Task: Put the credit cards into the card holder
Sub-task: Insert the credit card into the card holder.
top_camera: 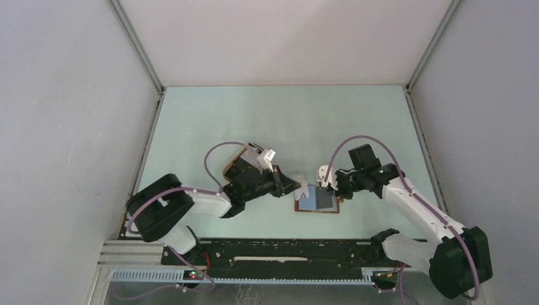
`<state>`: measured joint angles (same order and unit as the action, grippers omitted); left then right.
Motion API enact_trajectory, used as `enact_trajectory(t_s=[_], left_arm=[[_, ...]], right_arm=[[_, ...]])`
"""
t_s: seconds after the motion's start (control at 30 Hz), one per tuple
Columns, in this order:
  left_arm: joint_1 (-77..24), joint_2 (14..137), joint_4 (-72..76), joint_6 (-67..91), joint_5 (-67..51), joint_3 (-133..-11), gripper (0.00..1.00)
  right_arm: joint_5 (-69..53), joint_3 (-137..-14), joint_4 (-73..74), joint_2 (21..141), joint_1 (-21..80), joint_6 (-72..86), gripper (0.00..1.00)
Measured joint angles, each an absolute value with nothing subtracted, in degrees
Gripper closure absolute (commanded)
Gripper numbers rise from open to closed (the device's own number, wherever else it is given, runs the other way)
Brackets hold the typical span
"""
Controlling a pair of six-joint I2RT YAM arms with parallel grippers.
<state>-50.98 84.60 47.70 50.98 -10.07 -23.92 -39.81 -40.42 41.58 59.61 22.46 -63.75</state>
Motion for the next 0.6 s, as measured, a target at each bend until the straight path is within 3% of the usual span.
enact_trajectory(t_s=[0.37,0.6], left_arm=[[-53.15,102.39,57.41,54.28,-6.94,-31.24,1.0],[-53.63,106.65,61.45,56.16,-4.54,-31.24,1.0]], right_arm=[[-33.28,-40.4,36.6,69.06,22.65,-66.24,1.0],[-29.76,-39.35,36.07,72.42,24.08,-68.16,1.0]])
